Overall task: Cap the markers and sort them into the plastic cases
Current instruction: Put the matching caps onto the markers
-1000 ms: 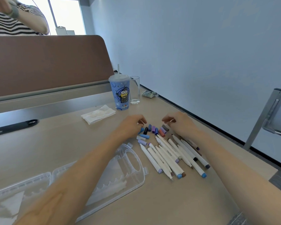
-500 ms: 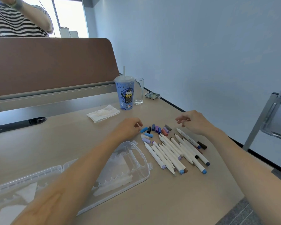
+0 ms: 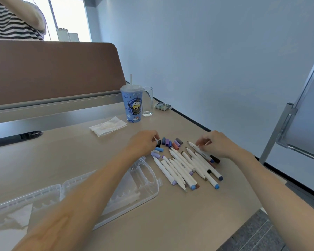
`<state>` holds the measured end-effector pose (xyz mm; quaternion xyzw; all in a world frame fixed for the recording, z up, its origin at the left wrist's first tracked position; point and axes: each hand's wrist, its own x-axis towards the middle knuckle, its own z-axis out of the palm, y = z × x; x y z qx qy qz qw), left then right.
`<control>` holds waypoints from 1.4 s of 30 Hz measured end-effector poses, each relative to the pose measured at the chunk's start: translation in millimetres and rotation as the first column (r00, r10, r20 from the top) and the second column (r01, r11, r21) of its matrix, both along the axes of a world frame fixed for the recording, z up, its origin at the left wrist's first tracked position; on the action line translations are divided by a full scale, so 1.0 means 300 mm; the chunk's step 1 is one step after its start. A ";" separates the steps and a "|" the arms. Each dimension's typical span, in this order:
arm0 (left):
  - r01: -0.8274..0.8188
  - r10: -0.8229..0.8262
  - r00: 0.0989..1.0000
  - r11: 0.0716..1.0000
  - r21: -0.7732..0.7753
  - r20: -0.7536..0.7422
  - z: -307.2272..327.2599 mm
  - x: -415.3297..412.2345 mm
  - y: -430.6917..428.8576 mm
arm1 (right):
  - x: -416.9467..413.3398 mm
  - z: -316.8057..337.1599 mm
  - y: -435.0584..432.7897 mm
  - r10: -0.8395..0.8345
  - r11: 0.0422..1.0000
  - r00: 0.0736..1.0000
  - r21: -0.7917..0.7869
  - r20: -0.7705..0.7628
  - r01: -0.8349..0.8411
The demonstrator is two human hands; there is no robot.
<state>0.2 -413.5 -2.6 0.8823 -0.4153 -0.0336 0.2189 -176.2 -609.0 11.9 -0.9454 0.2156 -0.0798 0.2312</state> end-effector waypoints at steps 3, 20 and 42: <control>0.063 -0.063 0.998 0.997 -0.034 0.002 0.018 -0.038 -0.016 | -0.041 0.037 0.001 0.018 1.000 0.994 -0.001 -0.108 -0.018; 0.181 -0.185 0.982 0.978 -0.107 -0.030 0.015 -0.240 -0.109 | -0.198 0.017 0.012 -0.009 0.997 1.000 0.077 -0.030 0.011; -0.053 0.031 0.996 0.960 -0.276 -0.082 -0.004 -0.209 0.061 | -0.083 0.047 0.094 -0.034 0.997 0.997 -0.062 0.066 0.038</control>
